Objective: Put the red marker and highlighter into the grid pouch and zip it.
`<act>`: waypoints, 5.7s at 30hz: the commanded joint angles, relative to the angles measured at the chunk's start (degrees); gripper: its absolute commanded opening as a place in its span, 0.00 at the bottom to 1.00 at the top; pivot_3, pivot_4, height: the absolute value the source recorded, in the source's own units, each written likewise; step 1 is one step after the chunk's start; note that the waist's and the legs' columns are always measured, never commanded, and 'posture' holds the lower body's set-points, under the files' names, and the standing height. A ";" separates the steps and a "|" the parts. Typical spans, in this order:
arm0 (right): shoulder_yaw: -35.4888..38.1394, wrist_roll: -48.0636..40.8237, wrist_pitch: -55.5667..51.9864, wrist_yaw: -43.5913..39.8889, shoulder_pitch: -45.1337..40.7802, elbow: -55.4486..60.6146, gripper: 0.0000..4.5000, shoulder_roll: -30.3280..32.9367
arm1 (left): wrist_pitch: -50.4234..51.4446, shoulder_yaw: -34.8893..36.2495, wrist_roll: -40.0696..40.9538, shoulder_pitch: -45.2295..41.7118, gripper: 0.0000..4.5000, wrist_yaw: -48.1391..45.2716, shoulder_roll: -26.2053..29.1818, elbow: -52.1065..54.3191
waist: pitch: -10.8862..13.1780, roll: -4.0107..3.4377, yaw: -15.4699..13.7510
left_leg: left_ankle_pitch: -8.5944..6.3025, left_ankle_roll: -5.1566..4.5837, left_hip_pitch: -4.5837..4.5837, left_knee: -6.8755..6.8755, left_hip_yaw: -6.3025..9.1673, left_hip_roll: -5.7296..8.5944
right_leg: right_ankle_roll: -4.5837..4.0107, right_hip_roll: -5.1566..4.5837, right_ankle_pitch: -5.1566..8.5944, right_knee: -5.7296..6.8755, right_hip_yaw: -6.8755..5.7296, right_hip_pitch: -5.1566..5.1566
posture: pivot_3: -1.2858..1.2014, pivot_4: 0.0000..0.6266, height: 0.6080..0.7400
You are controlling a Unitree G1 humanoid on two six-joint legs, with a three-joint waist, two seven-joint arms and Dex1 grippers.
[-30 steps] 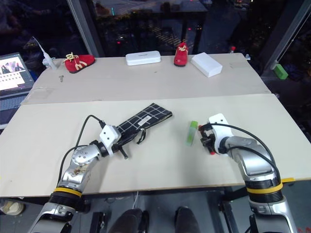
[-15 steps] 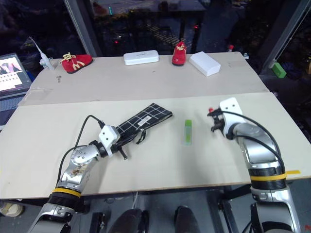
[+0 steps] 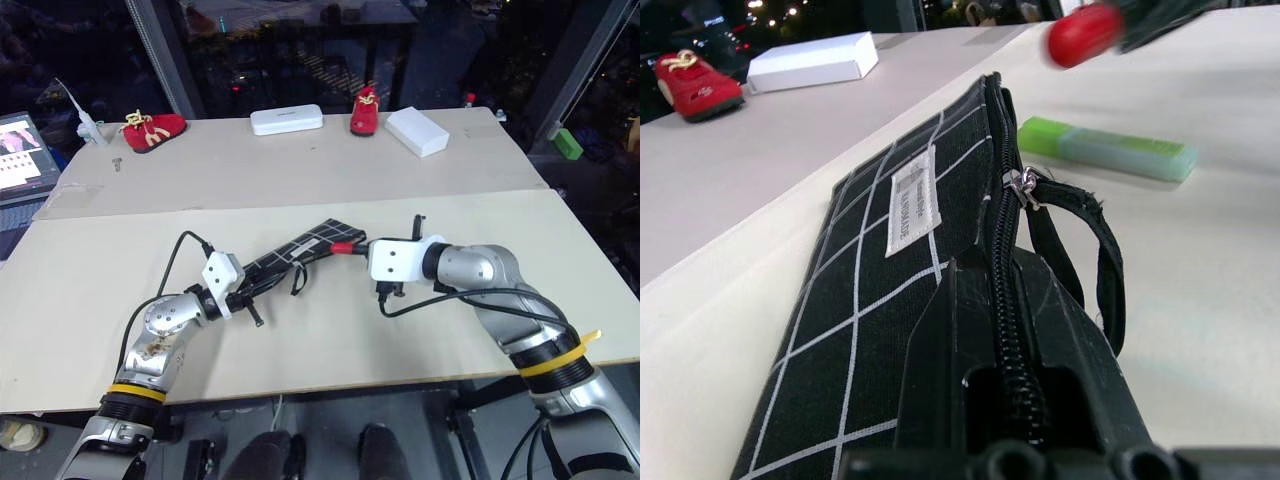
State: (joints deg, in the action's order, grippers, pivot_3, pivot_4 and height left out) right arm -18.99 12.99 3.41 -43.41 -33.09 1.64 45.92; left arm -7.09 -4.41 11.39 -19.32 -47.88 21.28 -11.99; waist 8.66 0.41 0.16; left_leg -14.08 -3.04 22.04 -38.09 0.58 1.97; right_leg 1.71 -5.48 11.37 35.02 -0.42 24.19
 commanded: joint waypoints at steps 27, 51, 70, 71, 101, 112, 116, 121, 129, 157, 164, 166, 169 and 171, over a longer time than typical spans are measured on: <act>2.98 6.69 8.35 1.06 -4.41 -9.95 0.11 -2.53 | 1.10 0.73 0.49 1.89 0.00 -0.05 0.26 5.49 | 0.00 0.00 -0.21 | 0.00 0.00 0.02 0.02 -0.06 0.02 | -0.05 -0.05 -0.04 0.01 0.08 0.04 | 0.52 0.24 1.00; -9.49 19.79 21.44 5.72 -14.59 -20.58 0.11 -15.94 | 0.82 -0.15 0.76 -0.27 0.00 -0.68 -1.02 3.34 | 0.00 -0.01 0.56 | 0.00 0.00 -0.02 0.02 -0.11 0.01 | -0.07 -0.01 -0.05 0.07 0.15 0.08 | 0.52 0.24 1.00; 6.80 -10.88 5.38 -10.12 -10.13 -14.75 0.78 -8.78 | 1.07 0.84 0.93 0.46 0.00 -0.16 -0.25 4.23 | 0.00 0.00 0.11 | 0.00 0.01 0.00 0.04 -0.07 0.01 | -0.09 -0.03 -0.06 0.05 0.15 0.09 | 0.52 0.24 1.00; 8.58 -16.41 -1.43 -14.34 -7.67 -9.89 0.78 -7.33 | 1.11 0.89 0.92 0.45 0.00 -0.09 -0.21 4.26 | 0.00 -0.01 -0.58 | 0.00 0.01 0.04 0.05 0.00 0.01 | -0.08 -0.04 -0.06 0.02 0.11 0.08 | 0.52 0.24 1.00; 16.39 -20.95 -69.81 27.73 0.72 1.15 0.78 -26.11 | 5.59 2.29 4.15 0.05 0.00 3.75 -3.27 6.30 | -0.02 -0.01 -0.55 | -0.07 -0.08 -0.04 0.05 -0.13 0.01 | -0.11 0.02 -0.16 0.00 0.31 0.02 | 0.52 0.24 1.00; 17.06 -19.91 -65.72 28.25 2.88 0.25 0.23 -24.25 | 5.66 2.21 4.09 1.04 0.00 4.40 -3.54 7.59 | -0.17 0.13 -0.66 | -0.07 -0.09 -0.18 0.05 -0.12 0.00 | -0.10 0.06 -0.15 0.00 0.31 -0.11 | 0.52 0.24 1.00; 13.90 -16.92 -53.57 25.79 1.15 1.86 0.23 -20.40 | 5.72 2.05 4.01 1.17 0.00 4.26 -3.41 7.61 | -0.17 0.14 -0.65 | -0.07 -0.09 -0.18 0.04 -0.16 0.03 | -0.08 0.04 -0.15 -0.02 0.33 -0.13 | 0.52 0.24 1.00; 7.02 -9.35 -21.97 11.81 -2.26 5.71 0.23 -6.43 | 5.68 1.56 3.93 1.28 0.00 3.62 -3.36 7.25 | -0.06 0.02 -0.06 | -0.08 -0.10 0.06 0.06 -0.26 0.03 | -0.01 0.12 -0.11 -0.04 0.39 0.17 | 0.52 0.24 1.00; 0.76 1.40 -1.38 4.38 -3.35 1.44 0.23 1.26 | 5.65 1.40 4.07 0.00 0.00 3.15 -3.51 6.12 | 0.01 0.27 0.63 | -0.13 -0.18 -0.18 0.07 -0.43 -0.13 | 0.04 0.22 -0.06 -0.02 0.55 0.02 | 0.52 0.24 1.00; -13.01 20.54 24.97 5.58 -16.94 -20.24 0.23 -15.31 | 5.61 0.20 3.91 -0.24 0.00 3.02 -4.18 6.31 | 0.01 0.27 0.62 | -0.12 -0.16 -0.16 0.08 -0.55 -0.09 | 0.01 0.16 -0.14 0.00 0.75 0.18 | 0.52 0.24 1.00; -11.83 18.25 26.33 4.53 -17.21 -23.12 0.52 -18.12 | 5.51 0.27 4.02 0.85 0.00 3.26 -4.22 7.18 | 0.01 0.27 0.57 | -0.12 -0.13 -0.14 0.10 -0.51 -0.04 | 0.01 0.09 -0.14 -0.02 0.74 0.17 | 0.52 0.24 1.00; -10.87 18.59 26.27 5.55 -17.37 -24.01 0.65 -17.85 | 5.54 0.31 4.08 1.05 0.00 3.33 -4.22 7.30 | 0.01 0.27 0.62 | -0.12 -0.13 -0.15 0.11 -0.51 -0.05 | 0.01 0.11 -0.14 0.00 0.75 0.18 | 0.52 0.24 1.00; -8.49 19.09 26.24 8.69 -18.38 -26.00 0.91 -16.39 | 5.50 0.31 4.17 1.02 0.00 3.39 -4.24 7.15 | 0.01 0.27 0.60 | -0.11 -0.13 -0.17 0.12 -0.50 -0.05 | 0.00 0.11 -0.15 0.01 0.75 0.18 | 0.52 0.24 1.00; -6.72 17.45 26.15 9.04 -18.72 -26.76 1.00 -15.33 | 5.45 0.23 4.18 0.86 0.00 3.40 -4.35 6.95 | 0.01 0.27 0.60 | -0.11 -0.12 -0.16 0.12 -0.51 -0.04 | 0.00 0.09 -0.15 0.01 0.75 0.18 | 0.52 0.24 1.00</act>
State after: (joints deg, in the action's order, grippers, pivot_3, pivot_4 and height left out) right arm -29.92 32.62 28.96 -35.95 -49.70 -25.45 29.29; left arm -0.95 -4.33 15.33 -18.03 -44.42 17.13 -6.91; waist 8.67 0.68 0.76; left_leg -14.20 -3.15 21.88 -37.97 0.07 1.93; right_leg 1.71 -5.39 11.22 35.02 0.34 24.37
